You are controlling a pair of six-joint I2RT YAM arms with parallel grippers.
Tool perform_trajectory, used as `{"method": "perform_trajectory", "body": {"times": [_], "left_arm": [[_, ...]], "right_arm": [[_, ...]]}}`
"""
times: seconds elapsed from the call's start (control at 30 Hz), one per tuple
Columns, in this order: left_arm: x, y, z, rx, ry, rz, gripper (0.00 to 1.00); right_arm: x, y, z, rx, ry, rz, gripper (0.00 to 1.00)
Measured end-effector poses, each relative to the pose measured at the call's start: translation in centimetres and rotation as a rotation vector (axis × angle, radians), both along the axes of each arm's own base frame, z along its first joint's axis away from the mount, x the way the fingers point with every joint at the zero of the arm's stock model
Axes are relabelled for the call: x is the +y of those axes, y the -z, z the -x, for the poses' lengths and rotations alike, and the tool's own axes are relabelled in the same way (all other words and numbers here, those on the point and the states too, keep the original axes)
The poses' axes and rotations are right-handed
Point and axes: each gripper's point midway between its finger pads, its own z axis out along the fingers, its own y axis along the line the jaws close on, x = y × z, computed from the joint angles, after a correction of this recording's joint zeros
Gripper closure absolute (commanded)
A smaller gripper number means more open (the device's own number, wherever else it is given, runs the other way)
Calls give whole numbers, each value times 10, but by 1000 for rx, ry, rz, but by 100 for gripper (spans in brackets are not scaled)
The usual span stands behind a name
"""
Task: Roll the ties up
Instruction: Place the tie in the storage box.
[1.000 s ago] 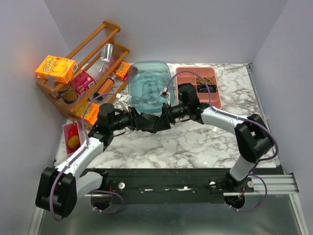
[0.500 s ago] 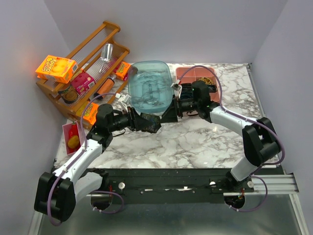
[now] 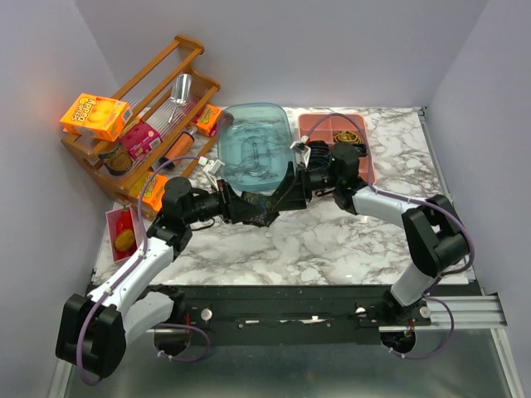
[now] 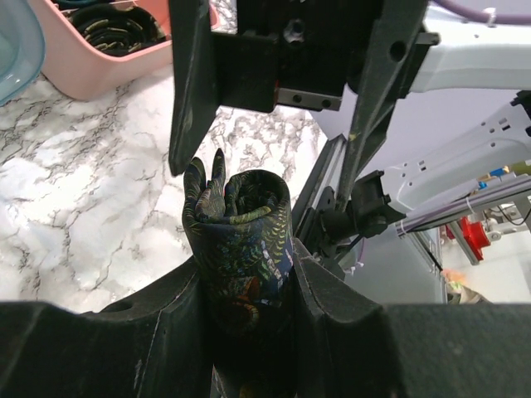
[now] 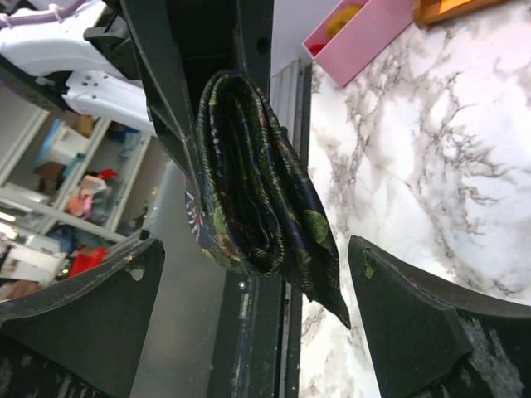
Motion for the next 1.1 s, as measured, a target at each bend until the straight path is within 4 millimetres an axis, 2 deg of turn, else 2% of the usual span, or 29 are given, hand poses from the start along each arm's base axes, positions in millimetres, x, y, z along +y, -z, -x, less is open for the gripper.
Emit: {"method": "perform_trajectory", "body": {"times": [0.13,0.27,0.73,0.77,0.83,0.97,1.1], "left_arm": [[-1,-2,1,-6,6,7,68],[-2,-3,1,-6,7,8,69],[-2,-4,-1,-17,-30,0,69],[-2,-3,-2,-16,-33,-2,69],[-2,-2,-2,-12,-41,-7,69],[-2,0,-4,-13,-59,-16,69],[-1,-2,-5,-26,-79,-21,69]], "right_arm": [[3,9,3,41,-25,-2,0],[6,9,13,45,-55,-8,1],[12,27,35,110,-76,50,13],[11,27,36,116,-71,50,14],[11,26,39,138,-58,46,21],[13,19,43,159,-36,25,23],[22,13,49,174,-29,13,31]]}}
